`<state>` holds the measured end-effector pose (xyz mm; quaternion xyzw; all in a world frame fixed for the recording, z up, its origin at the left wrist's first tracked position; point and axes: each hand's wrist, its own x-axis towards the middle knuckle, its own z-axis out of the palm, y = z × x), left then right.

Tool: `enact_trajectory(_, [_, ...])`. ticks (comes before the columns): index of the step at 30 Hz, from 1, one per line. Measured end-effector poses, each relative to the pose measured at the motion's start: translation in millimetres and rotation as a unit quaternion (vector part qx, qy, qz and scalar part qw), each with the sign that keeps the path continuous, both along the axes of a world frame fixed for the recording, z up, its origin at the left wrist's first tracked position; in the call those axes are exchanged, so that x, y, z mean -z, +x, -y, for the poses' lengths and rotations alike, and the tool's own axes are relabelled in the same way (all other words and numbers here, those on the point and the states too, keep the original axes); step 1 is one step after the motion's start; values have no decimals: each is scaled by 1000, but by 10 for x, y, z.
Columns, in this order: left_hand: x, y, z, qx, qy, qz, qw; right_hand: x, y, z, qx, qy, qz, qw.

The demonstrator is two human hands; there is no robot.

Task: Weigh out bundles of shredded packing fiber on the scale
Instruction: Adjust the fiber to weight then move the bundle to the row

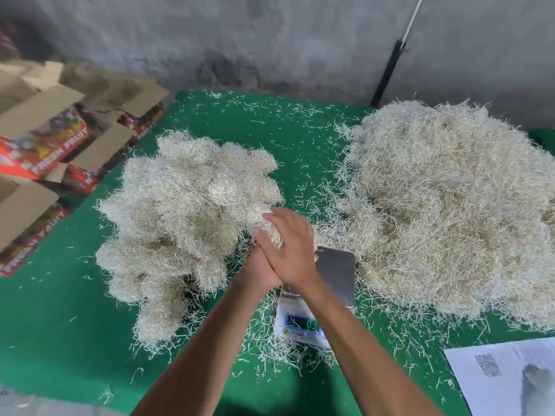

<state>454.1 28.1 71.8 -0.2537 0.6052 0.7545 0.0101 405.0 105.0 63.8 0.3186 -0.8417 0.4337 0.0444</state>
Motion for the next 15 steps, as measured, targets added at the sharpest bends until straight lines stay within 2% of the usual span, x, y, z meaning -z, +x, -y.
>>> enact_trajectory(1, [-131, 30, 32, 25, -67, -41, 997, -76, -89, 13, 18, 4, 43, 999])
enact_trajectory(3, [-320, 28, 219, 15, -29, -48, 998, -154, -176, 4, 39, -35, 179, 982])
enact_trajectory(4, [-351, -10, 330, -60, 7, -29, 998, -157, -151, 25, 15, -53, 203, 978])
enact_trajectory(5, [-396, 11, 441, -133, 8, -27, 991, -170, -63, 72, -21, -64, 186, 980])
enact_trajectory(6, [-422, 19, 485, -162, -3, -31, 986, -168, 50, 153, -59, -74, 140, 986])
enact_trajectory(7, [-349, 27, 518, -169, -57, -37, 983, -160, 158, 263, -92, -81, 85, 989])
enact_trajectory(8, [-258, 52, 510, -154, -111, -9, 982, -186, 231, 383, -110, -82, 46, 989])
enact_trajectory(10, [-138, 170, 465, -70, -64, -35, 995, -348, 173, 588, -95, -71, 25, 993])
enact_trajectory(12, [-209, 218, 518, 21, -82, -15, 996, -460, -41, 640, -42, -21, 31, 998])
enact_trajectory(13, [-268, 208, 613, 13, -86, -19, 996, -457, -138, 611, -34, 19, 24, 999])
enact_trajectory(14, [-309, 204, 758, -42, -90, -28, 995, -449, -168, 602, -54, 58, -4, 997])
enact_trajectory(15, [-312, 249, 938, -113, -50, -64, 990, -419, -101, 634, -102, 73, -41, 991])
